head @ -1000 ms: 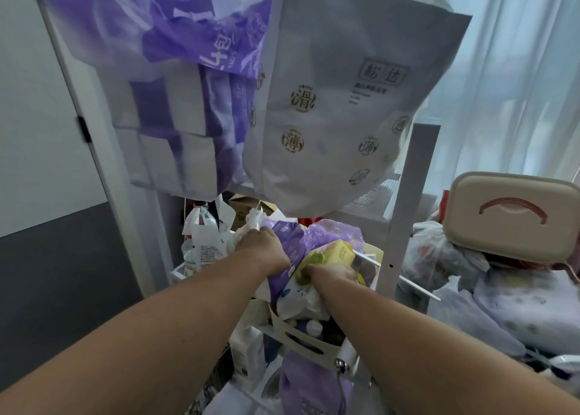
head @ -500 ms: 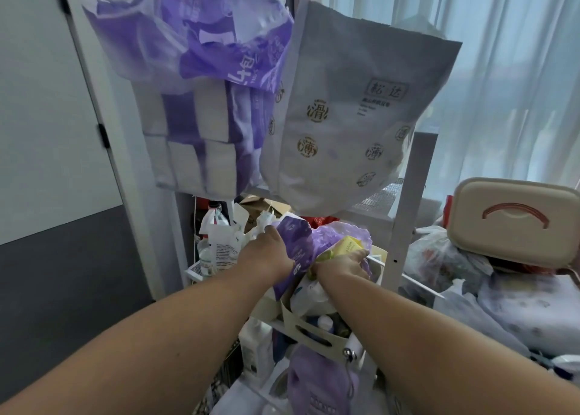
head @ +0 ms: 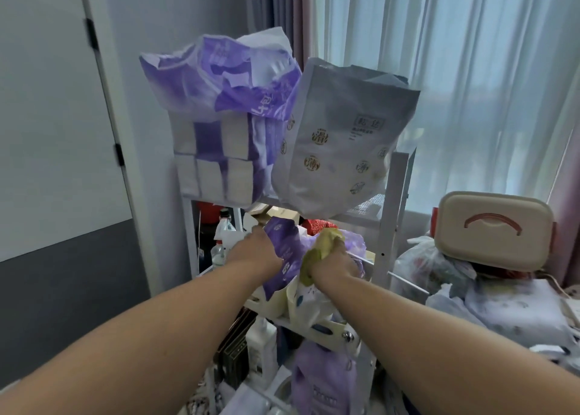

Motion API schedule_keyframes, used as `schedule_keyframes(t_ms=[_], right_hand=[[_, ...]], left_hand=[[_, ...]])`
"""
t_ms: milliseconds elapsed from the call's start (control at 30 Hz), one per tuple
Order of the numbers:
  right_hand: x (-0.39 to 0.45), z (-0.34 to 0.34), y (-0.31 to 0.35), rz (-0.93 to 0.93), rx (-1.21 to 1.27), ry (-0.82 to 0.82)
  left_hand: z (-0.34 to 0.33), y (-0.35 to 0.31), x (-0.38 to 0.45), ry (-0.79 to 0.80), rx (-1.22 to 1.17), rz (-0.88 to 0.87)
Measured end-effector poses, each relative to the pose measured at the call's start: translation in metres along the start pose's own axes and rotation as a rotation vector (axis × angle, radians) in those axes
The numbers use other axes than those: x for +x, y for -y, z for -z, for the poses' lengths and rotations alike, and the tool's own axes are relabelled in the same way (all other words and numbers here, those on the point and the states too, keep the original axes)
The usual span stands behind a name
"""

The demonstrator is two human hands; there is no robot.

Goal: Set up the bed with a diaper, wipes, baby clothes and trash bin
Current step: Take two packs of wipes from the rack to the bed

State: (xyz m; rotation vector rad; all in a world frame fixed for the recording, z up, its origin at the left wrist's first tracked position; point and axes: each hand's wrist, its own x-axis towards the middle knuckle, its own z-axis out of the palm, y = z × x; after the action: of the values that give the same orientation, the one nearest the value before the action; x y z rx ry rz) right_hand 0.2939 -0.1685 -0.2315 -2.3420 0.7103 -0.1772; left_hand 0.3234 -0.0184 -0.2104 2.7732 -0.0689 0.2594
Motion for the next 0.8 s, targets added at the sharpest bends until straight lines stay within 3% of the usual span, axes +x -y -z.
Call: schedule_keyframes(t_ms=[167, 367, 500, 800], right_hand=[[-0.048, 0.012, -0.007, 0.193, -0.023, 0.007], [-0.106, 0.037, -0.007, 0.287, -0.209, 0.075], [-0.136, 0.05, -0.008, 0.258, -0.083, 0.08], [-0.177, 0.065, -0.002, 0.41, -0.017, 0.126]], left_hand=[[0.029, 0.017, -0.037, 0.058, 0.026, 0.01], [0.065, 0.038, -0.086, 0.05, 0.012, -0.014], [0.087, 0.052, -0.114, 0.036, -0.013, 0.022], [0.116, 0.07, -0.184, 0.003, -0.091, 0.207]])
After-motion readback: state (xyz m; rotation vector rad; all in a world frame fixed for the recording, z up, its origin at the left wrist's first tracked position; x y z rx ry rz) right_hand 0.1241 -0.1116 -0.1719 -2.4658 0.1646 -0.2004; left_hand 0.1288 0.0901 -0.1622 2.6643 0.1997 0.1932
